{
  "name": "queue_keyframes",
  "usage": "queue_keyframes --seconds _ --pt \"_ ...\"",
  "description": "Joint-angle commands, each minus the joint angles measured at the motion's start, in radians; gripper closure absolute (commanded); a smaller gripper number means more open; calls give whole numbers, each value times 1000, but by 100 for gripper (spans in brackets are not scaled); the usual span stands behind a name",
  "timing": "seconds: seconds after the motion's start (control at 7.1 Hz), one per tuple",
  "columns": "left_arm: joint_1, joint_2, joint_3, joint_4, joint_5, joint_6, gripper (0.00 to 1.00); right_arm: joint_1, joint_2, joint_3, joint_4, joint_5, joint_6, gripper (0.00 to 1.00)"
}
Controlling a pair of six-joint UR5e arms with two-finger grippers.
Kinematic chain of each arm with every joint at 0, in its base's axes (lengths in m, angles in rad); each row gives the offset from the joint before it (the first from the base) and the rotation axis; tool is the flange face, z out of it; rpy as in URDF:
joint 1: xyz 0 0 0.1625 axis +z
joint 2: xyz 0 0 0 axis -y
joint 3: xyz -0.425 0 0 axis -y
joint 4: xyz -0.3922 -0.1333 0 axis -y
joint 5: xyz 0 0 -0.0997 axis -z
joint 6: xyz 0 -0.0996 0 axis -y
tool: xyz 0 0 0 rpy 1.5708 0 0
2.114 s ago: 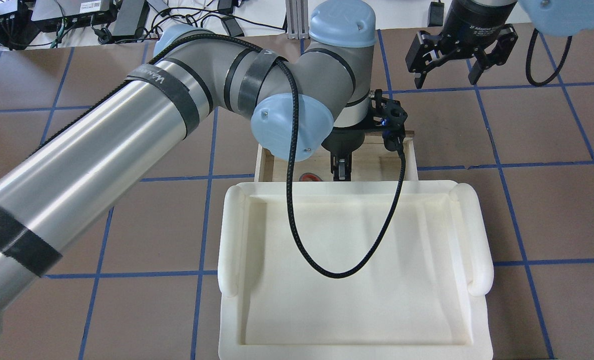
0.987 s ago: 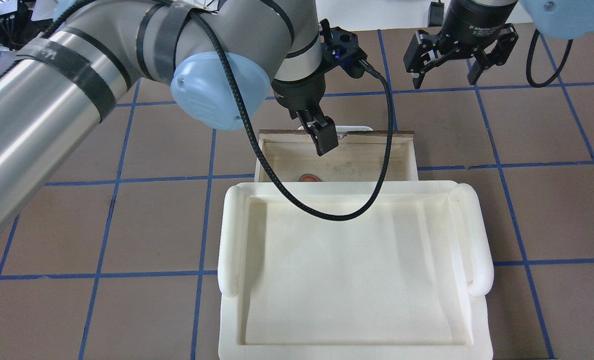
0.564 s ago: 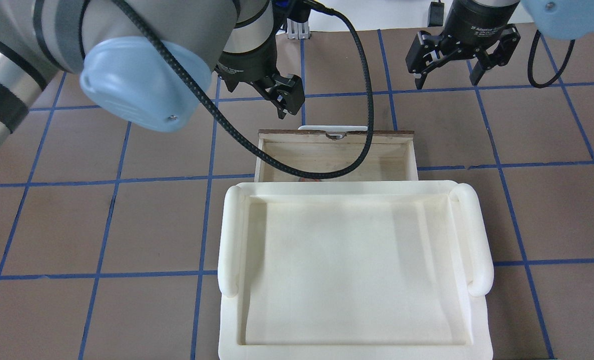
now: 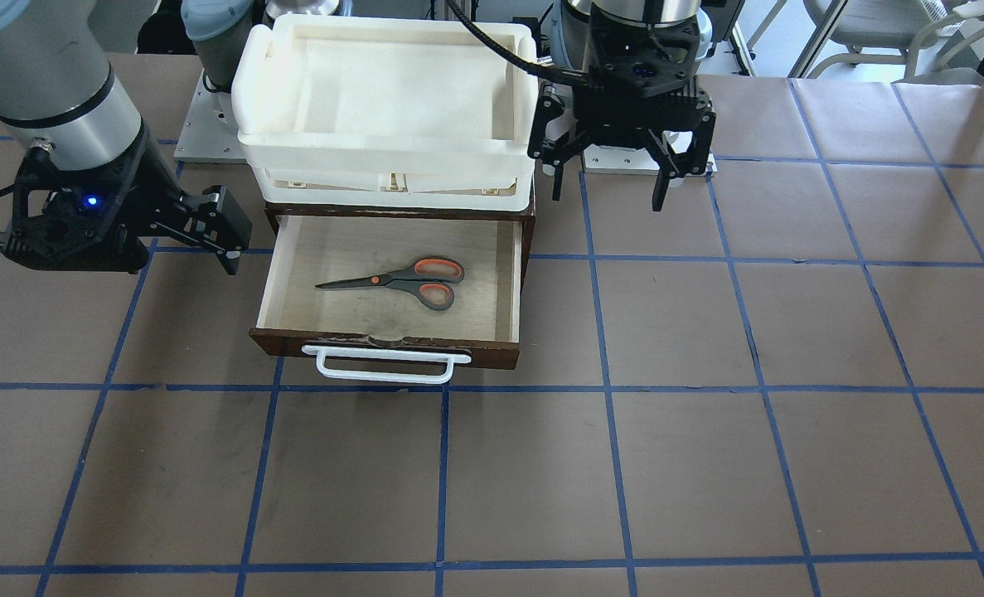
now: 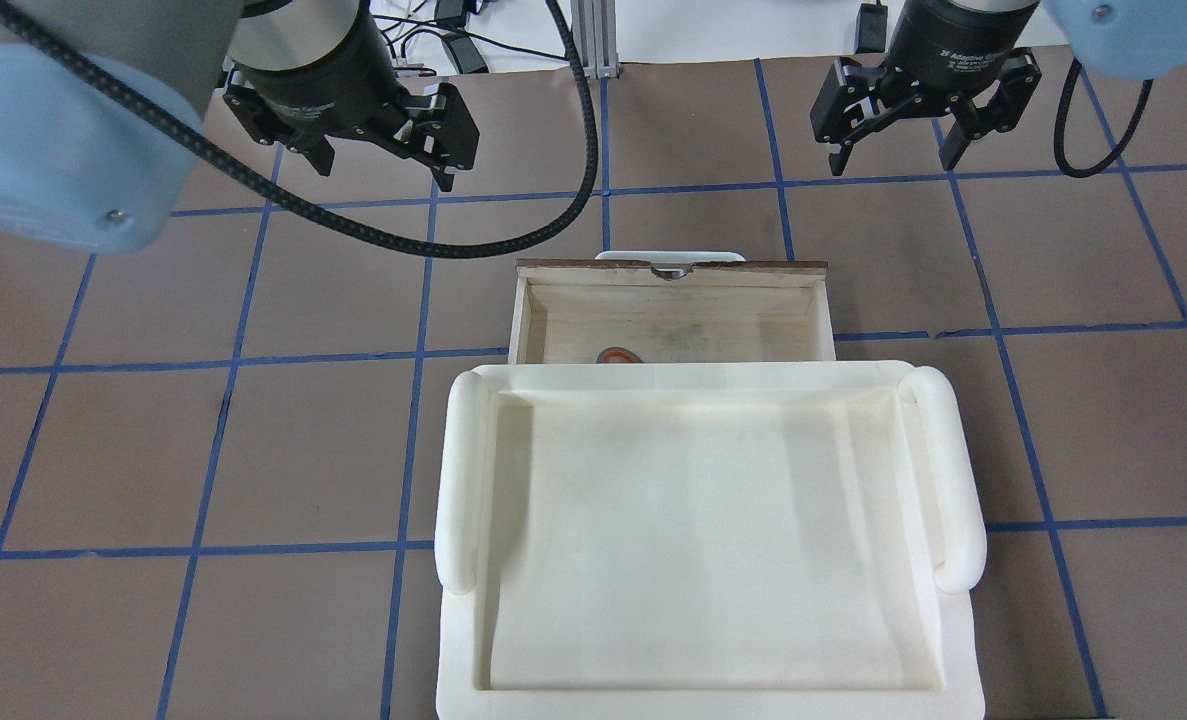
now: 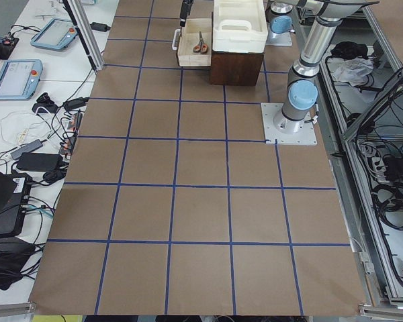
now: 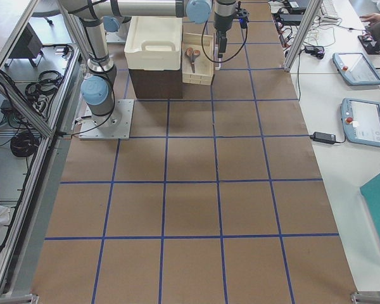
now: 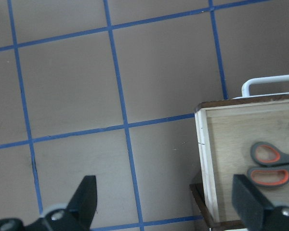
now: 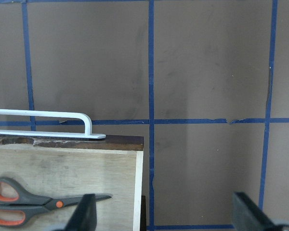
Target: Place scissors in drawer with both arms
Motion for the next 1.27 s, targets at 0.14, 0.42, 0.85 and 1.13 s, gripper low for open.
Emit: queue_keyframes --seconds 0.14,0.42,0.85,1.13 --pt "105 104 -111 15 -37 -80 0 3 -12 0 3 0 58 0" --pt "108 68 -23 -95 -31 -80 0 3 -12 0 3 1 56 0" --pt "101 46 -2 -118 -34 -78 0 3 -11 0 3 -2 56 0" --pt "101 48 -5 -118 -36 -64 0 3 -18 0 3 0 64 0"
